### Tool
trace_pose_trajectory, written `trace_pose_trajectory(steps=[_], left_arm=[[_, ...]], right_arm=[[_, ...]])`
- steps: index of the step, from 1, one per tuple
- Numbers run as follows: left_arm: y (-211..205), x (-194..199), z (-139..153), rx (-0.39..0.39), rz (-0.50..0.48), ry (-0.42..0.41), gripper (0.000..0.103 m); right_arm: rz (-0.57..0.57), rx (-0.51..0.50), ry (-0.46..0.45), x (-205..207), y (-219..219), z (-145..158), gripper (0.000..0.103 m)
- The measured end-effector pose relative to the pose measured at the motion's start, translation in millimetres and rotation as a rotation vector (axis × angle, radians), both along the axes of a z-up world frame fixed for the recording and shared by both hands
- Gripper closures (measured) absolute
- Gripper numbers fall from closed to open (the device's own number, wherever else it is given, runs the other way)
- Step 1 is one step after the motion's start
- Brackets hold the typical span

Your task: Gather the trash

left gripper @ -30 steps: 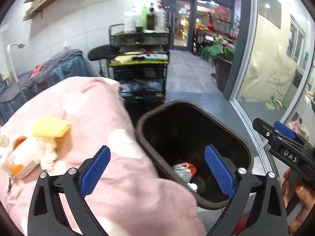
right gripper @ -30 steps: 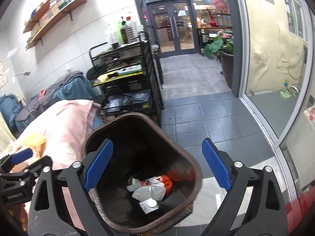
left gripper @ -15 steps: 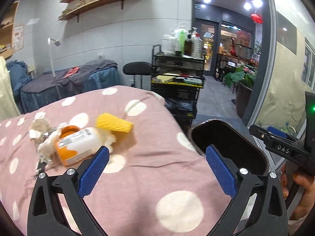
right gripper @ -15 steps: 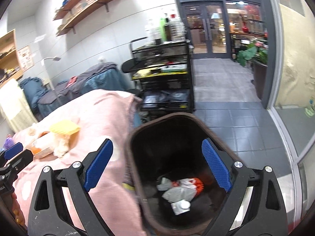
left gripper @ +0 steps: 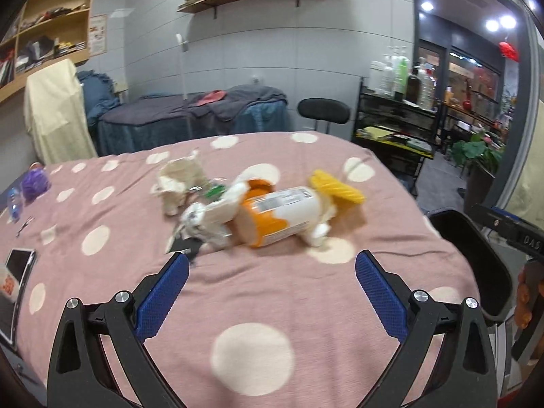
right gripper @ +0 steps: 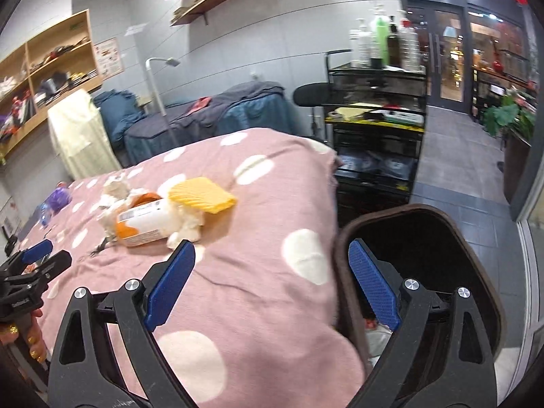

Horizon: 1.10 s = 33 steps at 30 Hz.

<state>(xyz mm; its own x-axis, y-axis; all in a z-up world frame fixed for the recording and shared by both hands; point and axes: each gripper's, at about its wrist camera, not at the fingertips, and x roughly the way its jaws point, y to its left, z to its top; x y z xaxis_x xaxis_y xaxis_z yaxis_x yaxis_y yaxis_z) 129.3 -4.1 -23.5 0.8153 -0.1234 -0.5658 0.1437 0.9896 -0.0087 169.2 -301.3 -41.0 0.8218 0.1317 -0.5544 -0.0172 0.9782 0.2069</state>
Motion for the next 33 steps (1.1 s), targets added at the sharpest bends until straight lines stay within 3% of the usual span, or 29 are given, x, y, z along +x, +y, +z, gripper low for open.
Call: trace_pose_trajectory(steps=[10,21,26,30,33], left_arm=[[73.8,12.0,-20.5,-0.012,0.098,0.065,0.006],[81.2,63.3,-32.5,-0.038,0.029,0.140,0.010],[76.1,91.3,-39.0,-0.038,-0.016,0.189,0.019],[76.2,108.2,-48.8,-0.047,-0.026,0.237,0.020],[74.8,116.2,-56.1,-0.046,-0.024,0.273,0.021]], right_arm=[[0.166,-0.075,0.034,37.7,66.2,6.3,0.012],[0.269,-0.186,0.127,100.4,105.3,-9.7,0.013],[0.293,-0.298,0.186,130.7,114.1,-21.8,0.028],[0.307,-0.392,0.225,153.0,122.9,-34.2,0.033],[0.321,-0.465,0.237,166.4,131.3,-43.3,0.045]])
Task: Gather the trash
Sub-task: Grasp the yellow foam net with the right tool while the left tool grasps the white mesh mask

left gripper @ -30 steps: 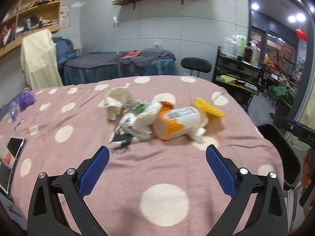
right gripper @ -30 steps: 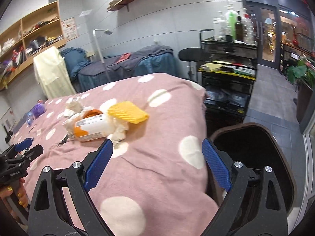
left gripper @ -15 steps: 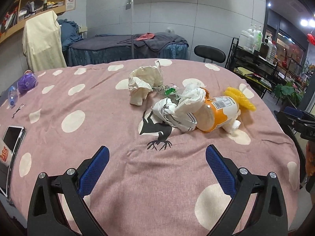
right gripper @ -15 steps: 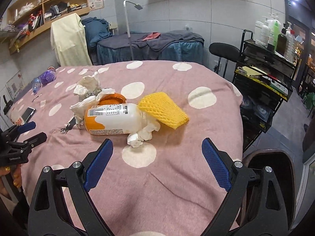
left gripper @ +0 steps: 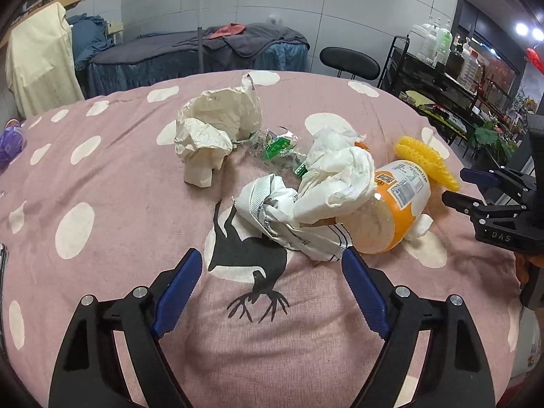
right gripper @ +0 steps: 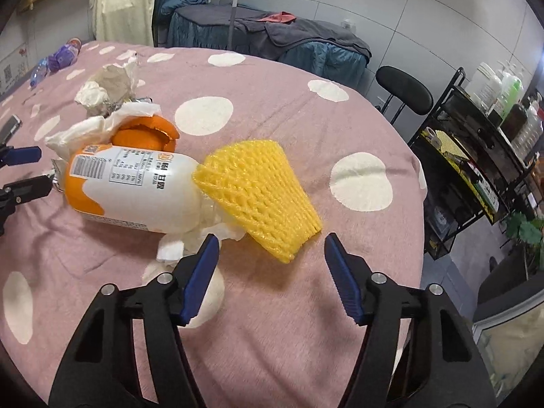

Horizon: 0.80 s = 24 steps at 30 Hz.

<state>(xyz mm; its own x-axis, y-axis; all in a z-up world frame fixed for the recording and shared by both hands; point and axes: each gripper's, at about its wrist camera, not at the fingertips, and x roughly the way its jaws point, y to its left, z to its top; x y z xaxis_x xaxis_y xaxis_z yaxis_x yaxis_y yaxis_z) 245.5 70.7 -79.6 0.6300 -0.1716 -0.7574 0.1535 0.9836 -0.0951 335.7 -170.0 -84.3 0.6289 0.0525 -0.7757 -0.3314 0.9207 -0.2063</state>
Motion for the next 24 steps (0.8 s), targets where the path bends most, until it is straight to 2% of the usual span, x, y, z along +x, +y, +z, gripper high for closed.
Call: trace_pose_trajectory(steps=[2,4,8,9,12,15,18,21,22,24], left_arm=[[-0.1,6.2,-4.7,-0.005,0.008,0.022,0.024],[0.0,9.7,-6.0,-0.041,-0.004,0.038,0.024],[-0.3,11.7,-5.4,-0.086,-0.010,0.047,0.024],[0.3,12.4,-5.6,-0.084,-0.008,0.047,0.024],[3.2,17.0,-9.1,-0.055,0.009,0.049,0.024],[7.5,23.2,-12.6,-0.052,0.011,0.049,0.028],[8.8,26.1,-13.5,-0.068,0.000,0.051,0.040],[7.2,24.5,-10.5,-0.062,-0.003,0.032,0.056],[6.7,23.7,-10.1,-0.054,0.002,0.029,0.067],[7.8,19.8,-8.7,-0.066,0.002,0.020,0.068]], right_arm=[[0.002,-0.039,-0.002,8.3,3.6,-5.0,0.054],[0.003,-0.047,0.000,14.8,5.2,-7.0,0.061],[0.011,-0.055,0.012,19.1,5.6,-11.0,0.088],[0.010,-0.054,0.012,19.3,5.8,-11.8,0.091],[0.000,-0.052,-0.006,17.2,3.7,-11.0,0.093],[-0.018,-0.026,-0.027,14.4,-1.8,-5.6,0.093],[-0.033,0.004,-0.036,9.0,-7.0,-0.4,0.093],[-0.040,0.019,-0.042,2.4,-9.6,2.1,0.093],[-0.043,0.025,-0.043,0.6,-10.4,2.5,0.093],[-0.051,0.044,-0.043,-2.8,-13.3,3.8,0.093]])
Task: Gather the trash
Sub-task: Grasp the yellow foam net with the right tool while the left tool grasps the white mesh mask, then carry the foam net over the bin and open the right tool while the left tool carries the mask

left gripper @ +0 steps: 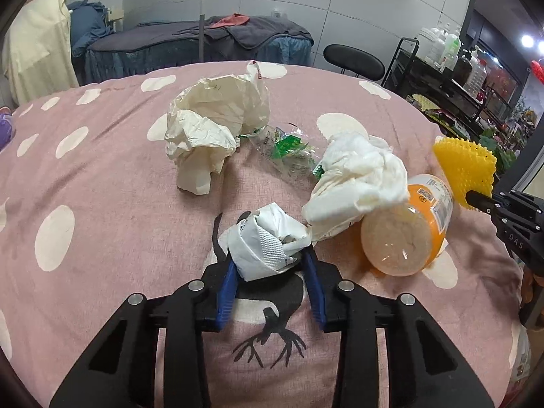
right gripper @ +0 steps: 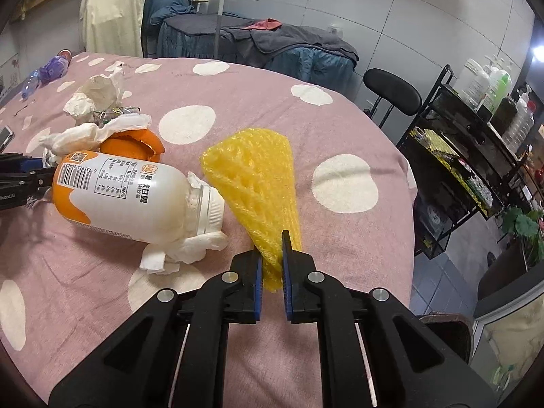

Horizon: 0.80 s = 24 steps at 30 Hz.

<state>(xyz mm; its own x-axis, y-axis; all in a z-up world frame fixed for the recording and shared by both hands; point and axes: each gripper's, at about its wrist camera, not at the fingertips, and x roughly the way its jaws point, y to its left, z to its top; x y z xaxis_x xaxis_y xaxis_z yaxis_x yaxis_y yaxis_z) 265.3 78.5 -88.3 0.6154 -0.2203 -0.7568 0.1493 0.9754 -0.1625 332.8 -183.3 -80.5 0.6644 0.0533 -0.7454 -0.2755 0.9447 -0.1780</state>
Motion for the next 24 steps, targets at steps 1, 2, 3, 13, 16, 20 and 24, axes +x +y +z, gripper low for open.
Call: trace_pose_trajectory(steps=[1,2,3,13,16,20,24], left_arm=[[1.2,-1.0,0.6,-0.010,0.003,-0.002,0.069],[2.4,-2.9,1.5,-0.021,0.008,-0.005,0.069],[3.2,-6.2,2.6,-0.027,0.014,-0.010,0.070],[5.9,-54.6,23.4,-0.003,0.076,-0.095,0.070],[0.3,-75.5,31.3,0.016,0.082,-0.137,0.070],[-12.7,-98.3,39.0,0.018,0.074,-0.178,0.070],[-25.0,-115.4,45.6,-0.004,0.058,-0.210,0.070]], right_arm=[[-0.004,0.009,-0.001,-1.4,-1.1,0.7,0.093],[-0.008,0.018,-0.002,-3.8,-2.4,1.8,0.093],[-0.012,0.026,-0.005,-6.6,-3.0,3.1,0.093],[-0.021,0.151,-0.028,-43.9,-19.5,18.0,0.093],[-0.024,0.210,-0.028,-58.7,-29.0,22.8,0.093],[-0.036,0.261,-0.042,-79.9,-41.3,30.2,0.093],[-0.050,0.298,-0.060,-100.4,-54.2,36.7,0.093]])
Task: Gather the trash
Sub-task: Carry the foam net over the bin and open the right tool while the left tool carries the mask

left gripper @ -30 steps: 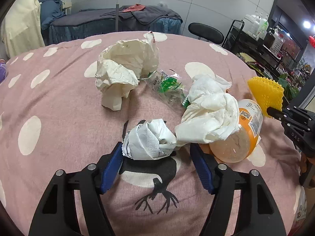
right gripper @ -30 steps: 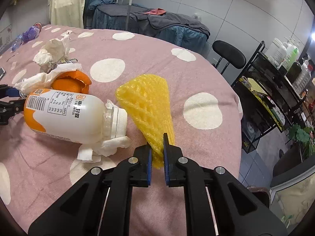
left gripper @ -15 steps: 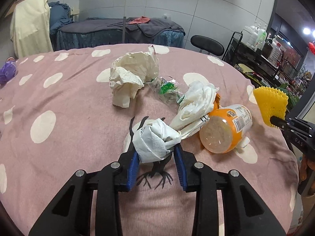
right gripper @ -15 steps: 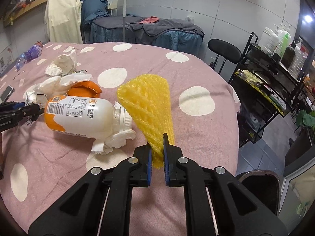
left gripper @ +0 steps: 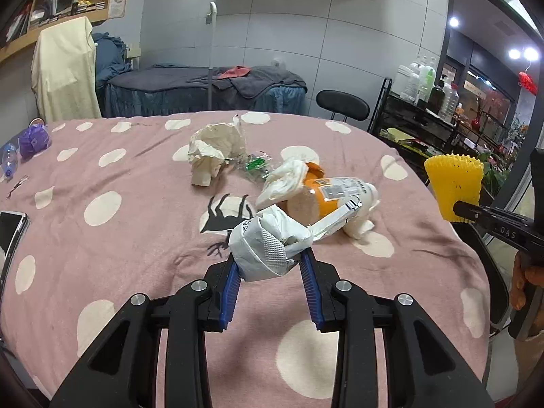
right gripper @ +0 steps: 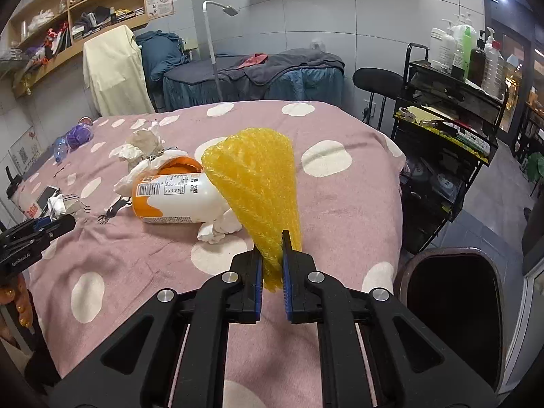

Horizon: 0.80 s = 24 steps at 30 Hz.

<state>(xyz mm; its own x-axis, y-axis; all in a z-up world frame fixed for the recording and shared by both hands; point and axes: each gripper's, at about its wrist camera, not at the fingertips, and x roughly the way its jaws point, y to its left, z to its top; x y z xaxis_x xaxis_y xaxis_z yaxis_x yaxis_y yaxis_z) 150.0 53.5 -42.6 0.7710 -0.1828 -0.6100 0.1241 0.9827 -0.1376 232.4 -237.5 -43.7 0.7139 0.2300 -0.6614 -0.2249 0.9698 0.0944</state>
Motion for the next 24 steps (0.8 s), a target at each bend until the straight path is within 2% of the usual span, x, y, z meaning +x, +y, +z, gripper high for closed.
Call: trace_pose_trajectory(steps=[9,24], left_arm=[[-37.6,-22.3,12.5,-0.011,-0.061,-0.055,0.070],[-128.8,-27.1,9.8,-0.036,-0.239,-0.054,0.070]], right_arm=[[-0.072,0.045,-0.027,-42.7,-38.9,5.4,0.093],[-0.308,0.048,-0.006,-87.3,-124.4,-17.2,0.093]])
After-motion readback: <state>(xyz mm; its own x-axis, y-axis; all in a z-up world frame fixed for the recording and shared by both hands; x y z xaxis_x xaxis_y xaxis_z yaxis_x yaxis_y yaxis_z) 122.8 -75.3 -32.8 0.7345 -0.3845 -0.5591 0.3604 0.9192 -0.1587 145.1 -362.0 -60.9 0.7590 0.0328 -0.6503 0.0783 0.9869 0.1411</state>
